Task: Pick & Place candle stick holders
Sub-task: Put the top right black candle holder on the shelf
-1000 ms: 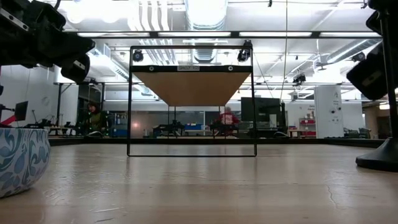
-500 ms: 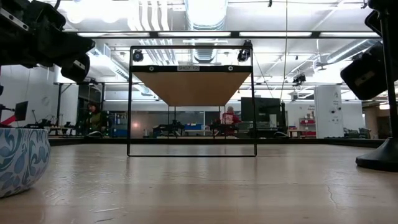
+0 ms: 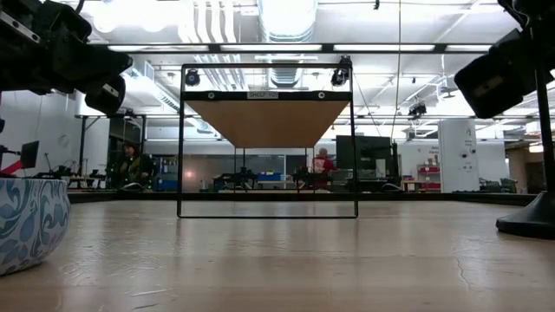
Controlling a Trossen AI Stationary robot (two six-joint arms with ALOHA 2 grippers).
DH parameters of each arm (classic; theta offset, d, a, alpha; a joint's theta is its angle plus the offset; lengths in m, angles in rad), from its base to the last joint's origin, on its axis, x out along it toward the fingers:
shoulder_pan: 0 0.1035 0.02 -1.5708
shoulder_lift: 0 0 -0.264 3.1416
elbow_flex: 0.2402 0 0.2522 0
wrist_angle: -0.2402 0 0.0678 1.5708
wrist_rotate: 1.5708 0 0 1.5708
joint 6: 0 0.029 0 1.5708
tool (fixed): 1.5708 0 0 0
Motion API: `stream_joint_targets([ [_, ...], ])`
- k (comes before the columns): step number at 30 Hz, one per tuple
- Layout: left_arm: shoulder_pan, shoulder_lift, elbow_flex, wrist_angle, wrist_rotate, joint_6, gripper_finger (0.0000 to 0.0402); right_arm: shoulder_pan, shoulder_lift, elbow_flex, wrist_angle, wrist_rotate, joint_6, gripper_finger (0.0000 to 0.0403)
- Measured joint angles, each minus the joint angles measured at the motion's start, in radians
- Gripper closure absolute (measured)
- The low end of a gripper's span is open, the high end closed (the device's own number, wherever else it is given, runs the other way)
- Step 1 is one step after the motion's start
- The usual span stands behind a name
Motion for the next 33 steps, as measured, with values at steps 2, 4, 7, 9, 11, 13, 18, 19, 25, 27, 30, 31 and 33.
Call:
stream_joint_targets([
  [2, 0.000, 0.000, 0.000, -0.001, 0.000, 0.000, 0.0387, 0.004, 0.014, 0.009, 0.000, -0.003, -0.006, 0.0282],
  [4, 0.000, 0.000, 0.000, -0.001, 0.000, 0.000, 0.0387, 0.009, 0.022, 0.014, 0.000, -0.003, -0.006, 0.0291],
  [7, 0.000, 0.000, 0.000, 0.000, 0.000, 0.000, 0.0387, 0.014, 0.020, 0.016, 0.000, -0.003, -0.006, 0.0306],
  [9, 0.000, 0.000, 0.000, 0.000, 0.000, 0.000, 0.0387, 0.018, 0.013, 0.014, -0.001, -0.003, -0.006, 0.0316],
  [11, 0.000, 0.000, 0.000, 0.000, 0.000, 0.000, 0.0387, 0.022, 0.001, 0.012, -0.009, -0.003, -0.007, 0.0328],
  [13, 0.000, 0.000, 0.000, 0.000, 0.000, 0.000, 0.0387, 0.024, -0.012, 0.013, -0.032, 0.000, -0.010, 0.0339],
  [18, 0.000, 0.000, 0.000, 0.000, 0.000, 0.000, 0.0387, 0.024, -0.036, 0.016, -0.057, 0.001, -0.018, 0.0370],
  [19, 0.000, 0.000, 0.000, 0.000, 0.000, 0.000, 0.0387, 0.024, -0.041, 0.016, -0.059, -0.001, -0.020, 0.0376],
  [25, 0.000, 0.000, 0.000, 0.001, 0.000, 0.000, 0.0387, 0.024, -0.070, 0.036, -0.064, 0.047, -0.065, 0.0381],
  [27, 0.000, 0.000, 0.000, 0.001, 0.000, 0.000, 0.0387, 0.024, -0.080, 0.065, -0.062, 0.075, -0.108, 0.0380],
  [30, 0.000, 0.000, 0.000, 0.001, 0.000, 0.000, 0.0387, 0.023, -0.102, 0.145, -0.122, 0.121, -0.194, 0.0382],
  [31, 0.000, 0.000, 0.000, 0.000, 0.000, 0.000, 0.0387, 0.022, -0.113, 0.185, -0.182, 0.145, -0.217, 0.0383],
  [33, 0.000, 0.000, 0.000, 0.001, 0.000, 0.000, 0.0387, 0.017, -0.130, 0.284, -0.346, 0.214, -0.231, 0.0383],
])
